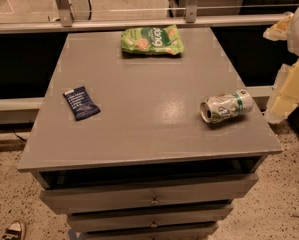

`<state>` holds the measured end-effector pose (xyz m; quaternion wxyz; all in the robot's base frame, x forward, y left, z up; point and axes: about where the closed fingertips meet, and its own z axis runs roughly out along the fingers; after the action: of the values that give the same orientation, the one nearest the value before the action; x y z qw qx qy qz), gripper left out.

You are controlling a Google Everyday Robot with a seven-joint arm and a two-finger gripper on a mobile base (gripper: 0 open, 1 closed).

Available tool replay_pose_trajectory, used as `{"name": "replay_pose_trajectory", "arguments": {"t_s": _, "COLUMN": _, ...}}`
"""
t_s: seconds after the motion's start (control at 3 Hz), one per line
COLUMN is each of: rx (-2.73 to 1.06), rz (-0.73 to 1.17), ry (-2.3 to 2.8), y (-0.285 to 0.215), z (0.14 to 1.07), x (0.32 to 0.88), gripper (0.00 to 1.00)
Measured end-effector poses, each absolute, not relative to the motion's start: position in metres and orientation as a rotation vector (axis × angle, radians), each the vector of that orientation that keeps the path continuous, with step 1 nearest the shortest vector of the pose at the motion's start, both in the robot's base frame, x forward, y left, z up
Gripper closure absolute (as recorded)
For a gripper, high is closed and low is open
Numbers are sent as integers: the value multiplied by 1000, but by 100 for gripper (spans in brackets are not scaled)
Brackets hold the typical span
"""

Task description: Pick green rice chip bag

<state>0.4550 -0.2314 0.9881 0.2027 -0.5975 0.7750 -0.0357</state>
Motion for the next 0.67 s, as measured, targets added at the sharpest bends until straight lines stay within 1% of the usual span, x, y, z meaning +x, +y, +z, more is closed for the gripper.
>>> {"name": "replay_pose_trajectory", "arguments": {"t_s": 0.33, "rx": -1668, "rz": -100, "ry": 2163, "y": -231, "z": 988, "x": 455, "gripper": 0}}
{"name": "replay_pose_trajectory", "arguments": {"t_s": 0.67, "rx": -1651, "rz": -91, "ry": 2120, "y": -223, "z": 985, "x": 475, "gripper": 0}}
